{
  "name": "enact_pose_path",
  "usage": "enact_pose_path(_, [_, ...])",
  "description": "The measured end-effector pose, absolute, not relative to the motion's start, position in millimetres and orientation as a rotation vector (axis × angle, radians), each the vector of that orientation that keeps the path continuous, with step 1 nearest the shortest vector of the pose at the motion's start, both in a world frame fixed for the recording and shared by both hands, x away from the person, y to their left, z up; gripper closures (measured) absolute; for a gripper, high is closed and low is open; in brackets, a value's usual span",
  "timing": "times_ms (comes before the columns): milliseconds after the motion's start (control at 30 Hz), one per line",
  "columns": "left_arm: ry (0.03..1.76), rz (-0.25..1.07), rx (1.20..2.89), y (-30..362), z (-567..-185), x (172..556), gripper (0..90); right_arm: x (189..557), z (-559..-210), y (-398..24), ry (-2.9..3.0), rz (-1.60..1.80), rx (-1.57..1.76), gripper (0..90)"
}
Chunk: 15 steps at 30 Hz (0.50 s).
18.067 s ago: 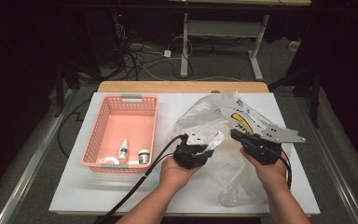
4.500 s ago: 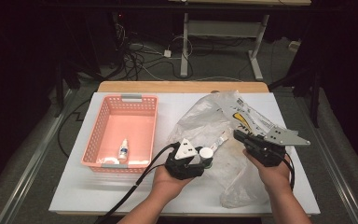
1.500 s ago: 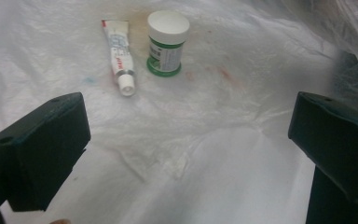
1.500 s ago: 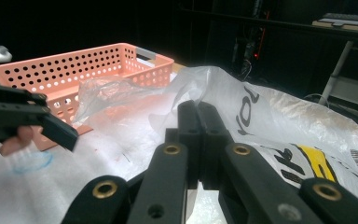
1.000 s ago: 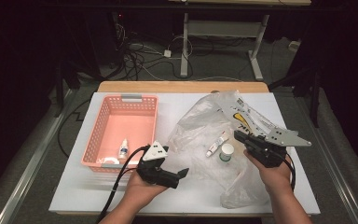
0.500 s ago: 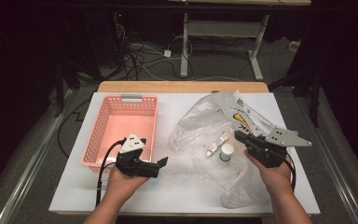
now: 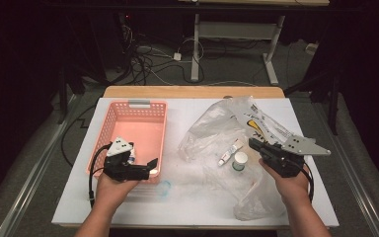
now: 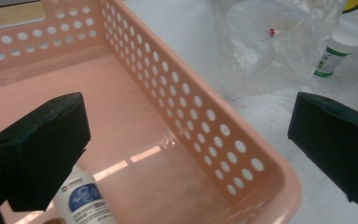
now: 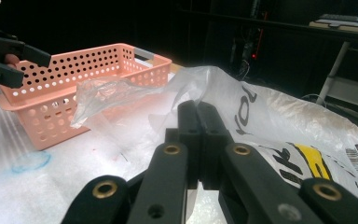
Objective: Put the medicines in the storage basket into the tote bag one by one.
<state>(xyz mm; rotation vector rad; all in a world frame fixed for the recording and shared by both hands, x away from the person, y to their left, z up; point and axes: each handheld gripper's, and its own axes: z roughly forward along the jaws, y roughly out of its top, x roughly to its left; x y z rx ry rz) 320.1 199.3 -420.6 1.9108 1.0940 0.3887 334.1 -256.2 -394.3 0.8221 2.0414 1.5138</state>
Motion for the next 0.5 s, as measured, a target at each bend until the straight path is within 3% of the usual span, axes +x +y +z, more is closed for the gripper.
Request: enact_pose_path(500, [1.182, 0.424, 1.862, 223, -422, 323, 0.0, 335, -395, -257, 2.038, 1.51, 0.822, 90.0])
